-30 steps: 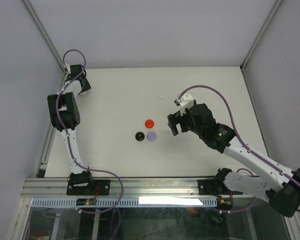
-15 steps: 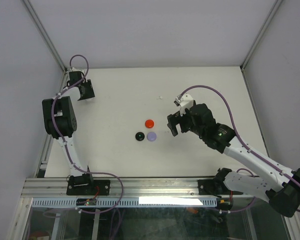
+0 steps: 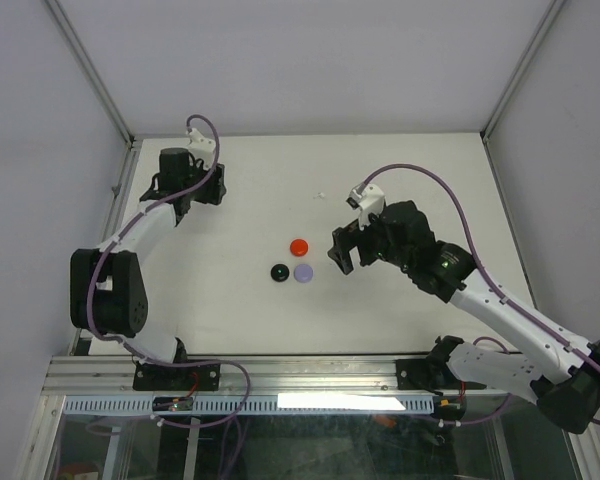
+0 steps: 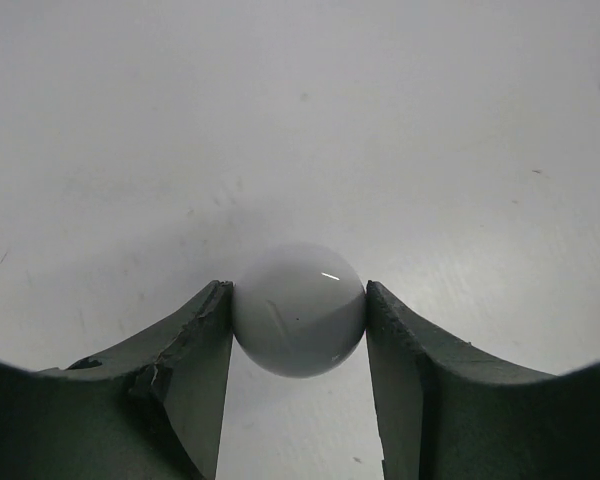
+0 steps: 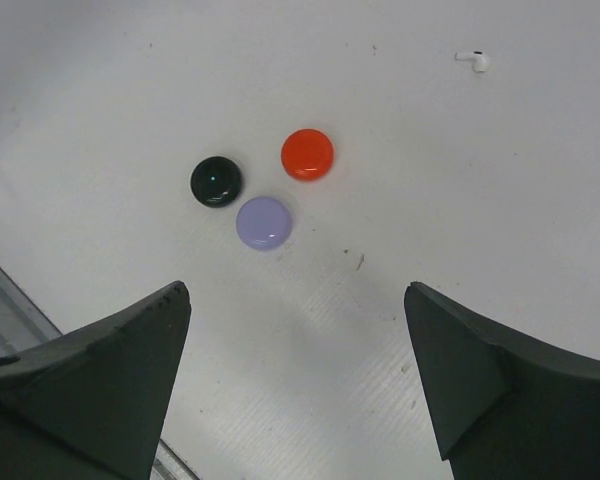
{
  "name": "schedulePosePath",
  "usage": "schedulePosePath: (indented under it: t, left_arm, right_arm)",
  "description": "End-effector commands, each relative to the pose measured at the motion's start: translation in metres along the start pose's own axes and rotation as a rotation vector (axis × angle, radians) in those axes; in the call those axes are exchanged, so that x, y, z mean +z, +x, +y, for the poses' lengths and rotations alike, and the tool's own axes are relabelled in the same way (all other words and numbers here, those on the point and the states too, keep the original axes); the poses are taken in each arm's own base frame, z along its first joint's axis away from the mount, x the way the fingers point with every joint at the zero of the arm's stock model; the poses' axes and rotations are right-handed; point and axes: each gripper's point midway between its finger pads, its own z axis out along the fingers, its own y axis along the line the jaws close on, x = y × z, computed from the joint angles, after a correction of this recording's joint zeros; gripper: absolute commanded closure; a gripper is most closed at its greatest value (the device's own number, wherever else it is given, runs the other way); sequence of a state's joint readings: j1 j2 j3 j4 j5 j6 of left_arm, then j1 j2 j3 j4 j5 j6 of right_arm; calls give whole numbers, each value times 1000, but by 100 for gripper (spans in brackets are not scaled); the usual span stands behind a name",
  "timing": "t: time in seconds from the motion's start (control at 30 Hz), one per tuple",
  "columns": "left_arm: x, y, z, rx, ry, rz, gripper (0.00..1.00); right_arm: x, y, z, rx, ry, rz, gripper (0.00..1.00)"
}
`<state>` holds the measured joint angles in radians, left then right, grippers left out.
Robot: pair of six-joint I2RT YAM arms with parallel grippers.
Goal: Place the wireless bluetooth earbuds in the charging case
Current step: Pick up the charging case at the center of the board.
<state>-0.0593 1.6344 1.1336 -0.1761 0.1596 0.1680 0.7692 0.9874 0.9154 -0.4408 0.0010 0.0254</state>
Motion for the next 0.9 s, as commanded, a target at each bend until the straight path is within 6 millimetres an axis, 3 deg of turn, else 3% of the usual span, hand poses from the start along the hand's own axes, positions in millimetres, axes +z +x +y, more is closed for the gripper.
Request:
schedulePosePath:
  t: [0.0, 0.17, 0.3, 0.53, 0.87]
  left_arm:
    - [-31, -33, -47, 210, 120, -170, 55]
    - [-65, -42, -92, 367, 232, -281, 55]
    - [-86, -42, -122, 496, 300, -359, 57]
    - [-113, -34, -167, 697, 382, -451, 55]
    - [-147, -20, -231, 928, 481, -594, 55]
  right_arm:
    - [-4, -29, 17, 37, -93, -44, 9]
    - [1, -32, 25, 55, -132, -15, 9]
    - [3, -38, 16, 88, -119, -9, 9]
    - [9, -44, 15, 129, -156, 13, 9]
    - [18, -74, 33, 175, -303, -21, 9]
